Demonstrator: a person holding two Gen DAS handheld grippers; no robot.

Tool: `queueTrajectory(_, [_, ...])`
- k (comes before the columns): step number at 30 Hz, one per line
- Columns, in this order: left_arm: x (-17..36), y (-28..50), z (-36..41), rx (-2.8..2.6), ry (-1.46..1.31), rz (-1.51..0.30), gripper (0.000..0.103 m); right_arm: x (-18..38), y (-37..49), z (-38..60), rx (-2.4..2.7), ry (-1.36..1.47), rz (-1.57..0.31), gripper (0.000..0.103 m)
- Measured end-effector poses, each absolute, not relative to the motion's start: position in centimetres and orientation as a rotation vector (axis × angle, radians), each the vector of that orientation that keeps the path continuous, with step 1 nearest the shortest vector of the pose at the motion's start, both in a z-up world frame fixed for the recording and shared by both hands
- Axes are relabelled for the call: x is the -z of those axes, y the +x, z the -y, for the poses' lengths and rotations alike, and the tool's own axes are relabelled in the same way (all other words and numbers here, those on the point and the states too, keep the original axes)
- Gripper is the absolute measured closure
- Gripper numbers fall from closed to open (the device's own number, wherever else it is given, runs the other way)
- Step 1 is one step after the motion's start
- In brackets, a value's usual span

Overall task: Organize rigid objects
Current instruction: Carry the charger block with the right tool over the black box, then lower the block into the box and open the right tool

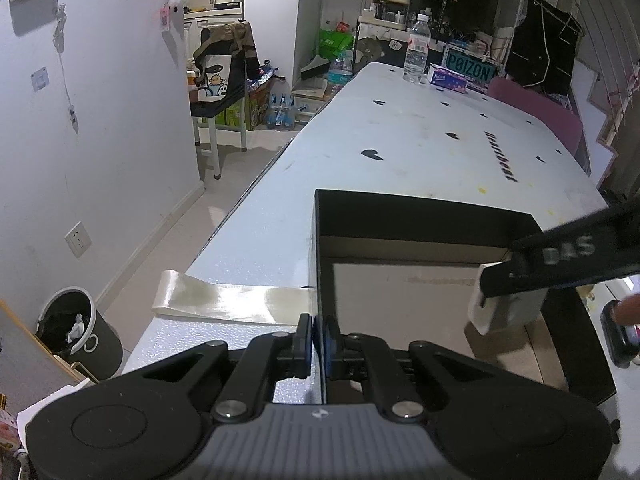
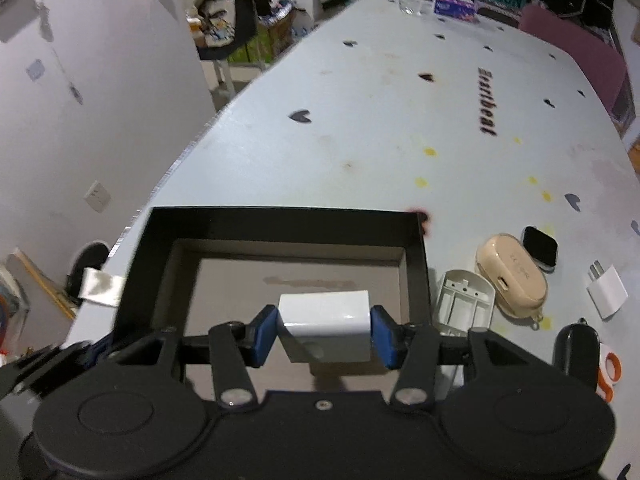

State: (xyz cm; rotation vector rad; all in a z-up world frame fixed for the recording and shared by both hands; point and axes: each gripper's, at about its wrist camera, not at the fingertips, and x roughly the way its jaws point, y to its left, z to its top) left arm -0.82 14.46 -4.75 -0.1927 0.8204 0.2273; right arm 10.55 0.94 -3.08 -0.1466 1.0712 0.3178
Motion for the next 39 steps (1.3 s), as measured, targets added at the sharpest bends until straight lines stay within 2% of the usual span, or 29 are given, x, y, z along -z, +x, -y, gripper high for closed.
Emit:
queueTrajectory(2, [4.8,-0.8,-14.5,-0.228,-0.193,-0.82,0.097,3.3,11.4,-0.9,-0.281,-0.133,-1.058,0.051])
queueTrajectory(3, [4.8,-0.8,-14.5,-0.228,-0.192,-0.82,0.097,3.2,11.5,-0.8,-0.268,-0.127,-1.028,0.046])
queueTrajectory(4, [4.7,-0.8,-14.5,-0.227,-0.192,-0.819,0.097,2.8,11.5,-0.8,-0.257,-0.126,-0.995,0.032])
queueTrajectory(5, [4.8,-0.9,-14.5,-0.228,-0.193,-0.819,0.097,2.4,11.3,-0.6,-0.268,-0.119,-0.965,0.029])
queueTrajectory(7, [4.8,-1.0,-14.5,-0.226,-0.197,-0.818,0.097,1.6,10.7,-0.4,-0.284,-0.113,-0.941,0.025])
queueTrajectory(13, [4.7,-1.0,-14.6,-0.23,-0.194,-0.818,0.097,0.9,9.2,0.5,-0.289,-0.125,-0.923,0.025])
queueTrajectory(21, [4.7,-1.1,-14.6,-0.23,-0.196,-0.819,0.097,1.8,5.8,1.8,-0.409,-0.049,-0.888,0.044])
queueTrajectory(24, [4.7,-1.1,-14.6,-0.231,-0.196,-0.819,0.097,2.2,5.1,1.2,-0.463,-0.107,-0.889,0.055])
queueTrajectory(26, [4.7,-1.1,-14.6,-0.231,-0.196,-0.819,0.097,2.6,5.3,0.9,-0.475,-0.11,-0.944,0.071])
queueTrajectory(29, [4.7,-1.1,-14.6,-0.231,-0.195,-0.819,0.097,3.4,6.7,0.4,-0.457,-0.121,-1.016,0.086])
queueTrajectory(33, [4.7,-1.1,-14.5,-0.232,-0.192,-0.82,0.097,4.2,8.9,-0.1,-0.389,-0.138,-1.019,0.09])
queueTrajectory(39, [4.7,-1.1,-14.5,-0.232,-0.191,-0.819,0.097,4.0,11.7,1.0,-0.311,-0.041,-1.001,0.09])
